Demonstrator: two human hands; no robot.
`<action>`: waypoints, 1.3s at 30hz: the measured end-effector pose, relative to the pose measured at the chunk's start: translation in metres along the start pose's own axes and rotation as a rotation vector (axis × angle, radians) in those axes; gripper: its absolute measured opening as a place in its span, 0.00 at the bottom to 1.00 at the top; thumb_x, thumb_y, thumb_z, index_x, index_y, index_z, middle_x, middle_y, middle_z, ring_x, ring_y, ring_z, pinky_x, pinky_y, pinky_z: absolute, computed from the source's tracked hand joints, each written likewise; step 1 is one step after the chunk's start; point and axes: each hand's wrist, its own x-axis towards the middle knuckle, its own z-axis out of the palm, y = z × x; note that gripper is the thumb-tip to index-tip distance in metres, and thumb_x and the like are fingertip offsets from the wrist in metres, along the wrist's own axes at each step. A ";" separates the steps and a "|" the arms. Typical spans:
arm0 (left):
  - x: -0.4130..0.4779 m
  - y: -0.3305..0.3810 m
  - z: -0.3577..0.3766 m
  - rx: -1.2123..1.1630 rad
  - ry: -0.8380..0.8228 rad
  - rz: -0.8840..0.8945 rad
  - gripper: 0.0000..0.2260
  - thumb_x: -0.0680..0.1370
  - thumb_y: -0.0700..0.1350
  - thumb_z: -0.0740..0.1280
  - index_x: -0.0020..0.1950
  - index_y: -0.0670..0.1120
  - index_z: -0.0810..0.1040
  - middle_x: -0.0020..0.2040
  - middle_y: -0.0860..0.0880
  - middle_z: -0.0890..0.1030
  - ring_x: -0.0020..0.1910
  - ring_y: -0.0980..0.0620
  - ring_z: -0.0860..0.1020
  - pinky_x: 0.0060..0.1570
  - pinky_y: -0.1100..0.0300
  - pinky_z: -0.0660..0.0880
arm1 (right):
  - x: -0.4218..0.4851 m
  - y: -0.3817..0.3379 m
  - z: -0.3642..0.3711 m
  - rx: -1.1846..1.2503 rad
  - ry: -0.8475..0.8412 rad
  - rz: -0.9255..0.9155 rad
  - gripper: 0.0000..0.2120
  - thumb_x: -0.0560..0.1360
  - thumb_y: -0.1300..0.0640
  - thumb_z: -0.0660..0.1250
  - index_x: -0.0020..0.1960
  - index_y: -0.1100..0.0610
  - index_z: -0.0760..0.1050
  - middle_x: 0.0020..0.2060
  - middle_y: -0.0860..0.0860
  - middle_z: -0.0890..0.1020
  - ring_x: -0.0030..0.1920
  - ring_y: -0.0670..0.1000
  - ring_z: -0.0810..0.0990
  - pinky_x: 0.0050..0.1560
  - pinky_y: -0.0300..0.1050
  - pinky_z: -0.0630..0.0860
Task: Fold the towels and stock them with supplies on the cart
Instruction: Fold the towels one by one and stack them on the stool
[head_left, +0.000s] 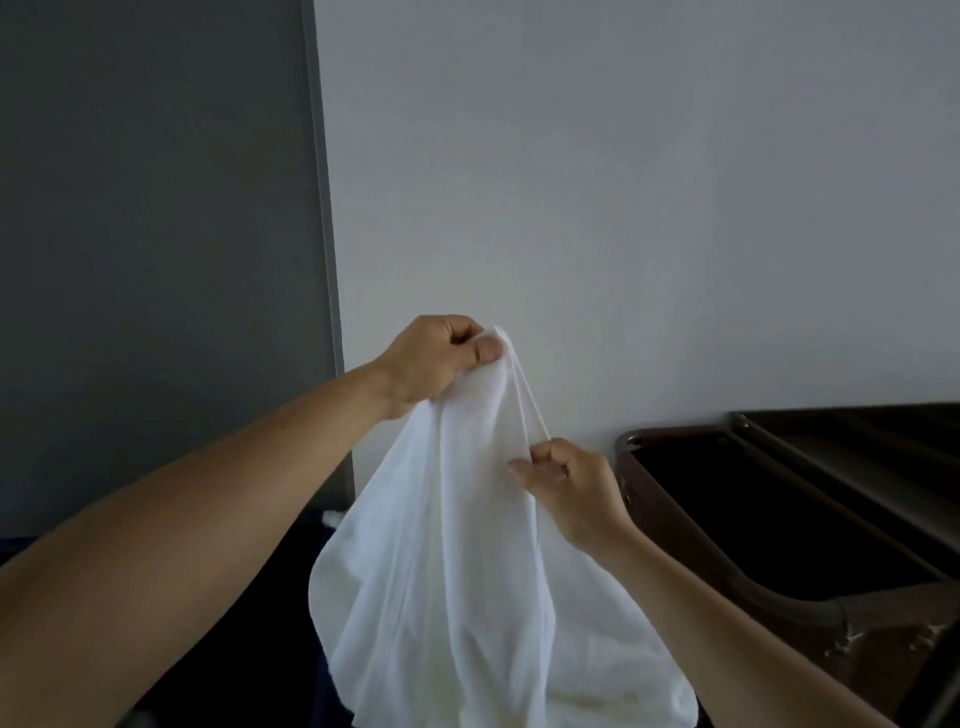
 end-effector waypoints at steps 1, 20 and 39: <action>0.006 0.004 -0.004 0.023 0.044 0.015 0.09 0.76 0.51 0.73 0.41 0.48 0.83 0.34 0.56 0.80 0.34 0.58 0.77 0.35 0.61 0.74 | 0.001 0.003 -0.001 -0.030 -0.005 0.010 0.10 0.74 0.53 0.74 0.35 0.47 0.78 0.26 0.38 0.79 0.30 0.36 0.76 0.32 0.28 0.68; 0.031 0.007 -0.107 0.266 0.727 0.042 0.14 0.78 0.52 0.68 0.40 0.43 0.76 0.29 0.52 0.70 0.28 0.54 0.69 0.24 0.61 0.67 | 0.020 0.034 -0.082 -0.505 -0.083 0.223 0.17 0.69 0.57 0.74 0.23 0.56 0.74 0.17 0.45 0.71 0.20 0.41 0.68 0.23 0.36 0.64; -0.005 -0.040 -0.115 0.300 0.721 -0.320 0.10 0.78 0.46 0.68 0.45 0.39 0.80 0.42 0.42 0.76 0.42 0.46 0.73 0.38 0.56 0.68 | 0.021 -0.016 -0.140 -0.270 -0.013 0.148 0.17 0.75 0.65 0.67 0.36 0.47 0.85 0.35 0.42 0.86 0.40 0.47 0.83 0.40 0.40 0.77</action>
